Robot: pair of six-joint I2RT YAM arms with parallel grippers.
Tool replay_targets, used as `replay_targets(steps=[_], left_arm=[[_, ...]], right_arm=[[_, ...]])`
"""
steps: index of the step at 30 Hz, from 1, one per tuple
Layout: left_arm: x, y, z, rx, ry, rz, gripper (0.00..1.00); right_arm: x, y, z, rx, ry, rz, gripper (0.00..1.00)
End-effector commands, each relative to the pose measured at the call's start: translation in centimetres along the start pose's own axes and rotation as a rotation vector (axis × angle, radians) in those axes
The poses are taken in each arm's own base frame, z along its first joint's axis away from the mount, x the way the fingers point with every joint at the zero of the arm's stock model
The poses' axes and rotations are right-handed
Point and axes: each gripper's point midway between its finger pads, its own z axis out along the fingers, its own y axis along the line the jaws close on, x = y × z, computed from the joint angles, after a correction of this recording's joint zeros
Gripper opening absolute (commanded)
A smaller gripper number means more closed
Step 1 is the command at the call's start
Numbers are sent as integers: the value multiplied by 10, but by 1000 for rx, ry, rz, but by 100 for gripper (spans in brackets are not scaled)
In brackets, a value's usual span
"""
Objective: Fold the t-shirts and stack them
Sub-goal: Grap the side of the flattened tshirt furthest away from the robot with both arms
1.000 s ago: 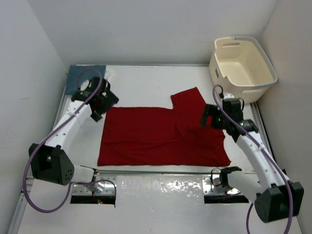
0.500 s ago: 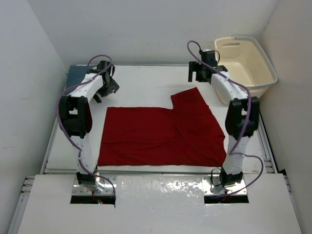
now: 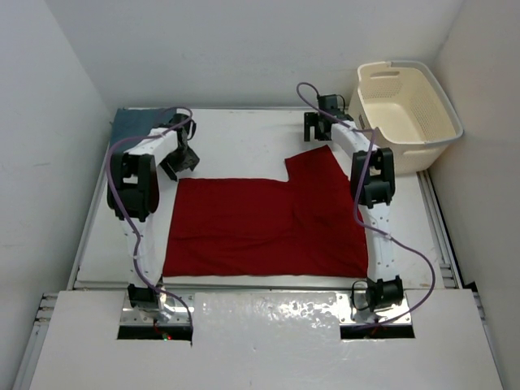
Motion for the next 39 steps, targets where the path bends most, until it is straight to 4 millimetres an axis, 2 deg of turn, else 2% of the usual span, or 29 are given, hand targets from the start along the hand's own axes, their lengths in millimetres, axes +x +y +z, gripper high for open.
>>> replay_targets(steps=[1, 3, 5, 7, 9, 10, 15, 18, 19, 23, 25, 26, 28, 32, 36, 37, 39], left_arm=[[13, 4, 10, 2, 39, -22, 58], [19, 3, 12, 16, 57, -28, 51], [25, 7, 15, 6, 69, -34, 36], [30, 10, 16, -4, 81, -37, 22], [33, 13, 16, -8, 88, -40, 19], [36, 16, 16, -12, 86, -41, 13], [37, 12, 16, 8, 97, -39, 2], [36, 15, 13, 2, 90, -39, 0], [36, 16, 12, -1, 87, -39, 0], [30, 17, 5, 6, 67, -33, 0], [27, 18, 2, 3, 57, -30, 0], [25, 18, -1, 8, 51, -29, 0], [22, 19, -3, 9, 40, -27, 0], [15, 14, -14, 37, 18, -24, 0], [8, 17, -26, 29, -10, -16, 0], [8, 17, -32, 36, -20, -14, 0], [8, 18, -37, 35, -36, -11, 0]], right_arm=[[-11, 0, 0, 22, -37, 13, 99], [-4, -1, 5, 29, -32, 18, 99], [0, 0, 8, 28, -15, 22, 98], [11, 0, 7, 29, 27, 29, 92], [4, 1, -7, 26, 12, 40, 89], [29, 0, -19, 55, 40, 0, 83], [41, 0, -28, 93, 62, -12, 73], [50, -5, -30, 131, 83, 2, 59], [54, -5, -29, 131, 89, 4, 46], [45, -4, -22, 125, 58, 2, 31], [37, -3, -22, 117, 47, 2, 31], [36, -3, -21, 108, 46, 13, 26], [38, -2, -23, 89, 48, 29, 0], [23, 1, -35, 54, -20, 36, 0], [-12, -1, -64, 31, -144, 27, 0], [-17, -6, -81, 42, -169, 32, 0], [-27, -11, -100, 42, -226, 27, 0]])
